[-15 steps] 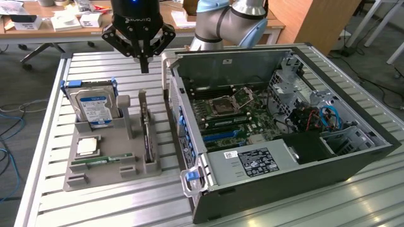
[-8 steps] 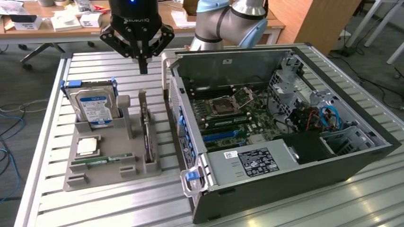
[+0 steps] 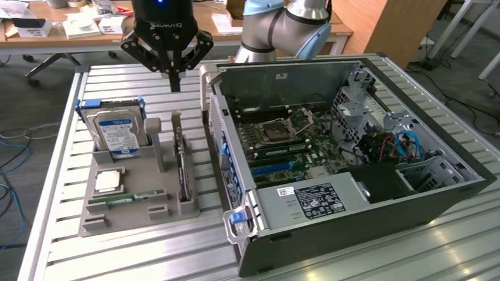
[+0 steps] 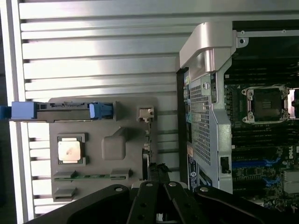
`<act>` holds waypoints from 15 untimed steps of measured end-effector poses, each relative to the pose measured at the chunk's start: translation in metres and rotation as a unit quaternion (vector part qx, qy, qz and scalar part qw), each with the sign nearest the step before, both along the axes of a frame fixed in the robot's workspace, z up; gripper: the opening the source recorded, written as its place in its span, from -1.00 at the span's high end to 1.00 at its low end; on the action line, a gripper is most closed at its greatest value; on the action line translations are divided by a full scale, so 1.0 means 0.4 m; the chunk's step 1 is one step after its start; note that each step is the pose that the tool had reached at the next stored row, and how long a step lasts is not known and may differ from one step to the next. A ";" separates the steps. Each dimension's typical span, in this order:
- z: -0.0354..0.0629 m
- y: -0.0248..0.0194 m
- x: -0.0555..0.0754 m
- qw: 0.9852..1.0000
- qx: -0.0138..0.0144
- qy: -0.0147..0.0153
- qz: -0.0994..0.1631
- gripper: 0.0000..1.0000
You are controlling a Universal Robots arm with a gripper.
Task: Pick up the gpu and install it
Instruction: 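Reach for the gpu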
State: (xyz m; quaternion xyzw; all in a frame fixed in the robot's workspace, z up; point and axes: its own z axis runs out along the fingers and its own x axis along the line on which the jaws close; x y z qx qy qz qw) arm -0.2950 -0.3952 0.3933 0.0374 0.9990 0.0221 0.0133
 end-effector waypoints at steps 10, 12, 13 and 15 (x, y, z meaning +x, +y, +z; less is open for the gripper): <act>0.000 -0.010 -0.008 1.000 0.000 0.000 0.000 0.79; 0.000 -0.016 -0.008 1.000 0.000 0.000 0.000 0.79; 0.000 -0.019 -0.008 1.000 0.000 0.000 0.000 0.79; 0.000 -0.026 -0.008 1.000 0.000 0.000 0.000 0.79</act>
